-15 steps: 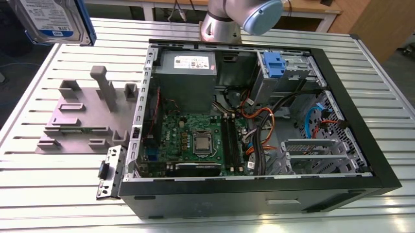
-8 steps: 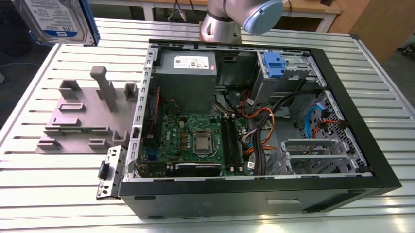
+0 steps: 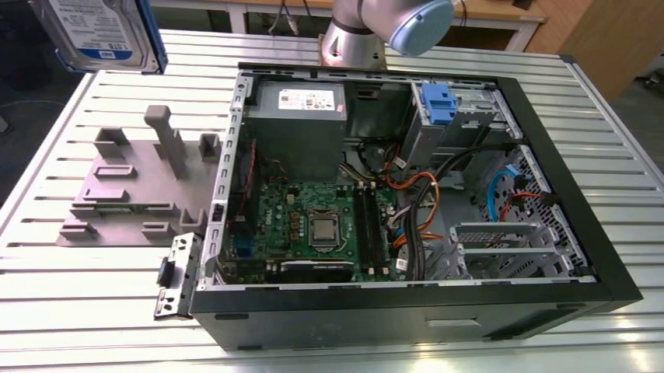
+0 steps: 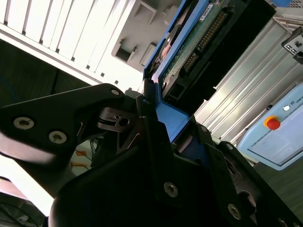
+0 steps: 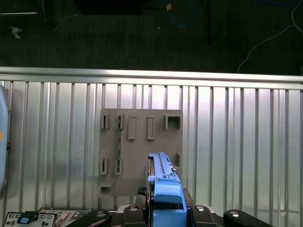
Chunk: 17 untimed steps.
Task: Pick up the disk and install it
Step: 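Pick up the disk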
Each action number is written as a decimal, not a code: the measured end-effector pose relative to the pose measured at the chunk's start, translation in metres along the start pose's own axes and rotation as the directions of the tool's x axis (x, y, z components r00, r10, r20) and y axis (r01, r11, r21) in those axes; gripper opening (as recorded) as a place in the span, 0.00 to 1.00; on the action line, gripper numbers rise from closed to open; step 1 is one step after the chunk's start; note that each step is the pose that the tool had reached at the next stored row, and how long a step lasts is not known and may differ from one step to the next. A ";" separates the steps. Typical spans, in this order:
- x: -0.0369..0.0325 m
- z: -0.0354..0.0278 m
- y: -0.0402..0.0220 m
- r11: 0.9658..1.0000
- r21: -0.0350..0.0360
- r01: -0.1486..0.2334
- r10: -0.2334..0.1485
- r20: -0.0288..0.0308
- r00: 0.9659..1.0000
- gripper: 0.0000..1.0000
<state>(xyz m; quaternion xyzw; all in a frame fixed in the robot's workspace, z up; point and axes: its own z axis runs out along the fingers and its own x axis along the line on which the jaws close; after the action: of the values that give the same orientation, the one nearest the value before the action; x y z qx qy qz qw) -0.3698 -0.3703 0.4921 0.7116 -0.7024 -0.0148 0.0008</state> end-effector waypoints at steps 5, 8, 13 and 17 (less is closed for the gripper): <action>0.0001 -0.0001 -0.0064 1.000 0.000 0.000 0.000 0.000 1.000 0.37; 0.0001 -0.0002 -0.0096 1.000 0.000 0.000 0.000 0.000 1.000 0.37; 0.0002 -0.0004 -0.0137 1.000 0.000 0.000 0.000 0.000 1.000 0.37; 0.0002 -0.0004 -0.0169 1.000 0.000 0.000 0.000 0.000 1.000 0.37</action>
<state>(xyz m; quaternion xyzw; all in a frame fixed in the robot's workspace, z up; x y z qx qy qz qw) -0.3528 -0.3703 0.4921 0.7116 -0.7024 -0.0148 0.0008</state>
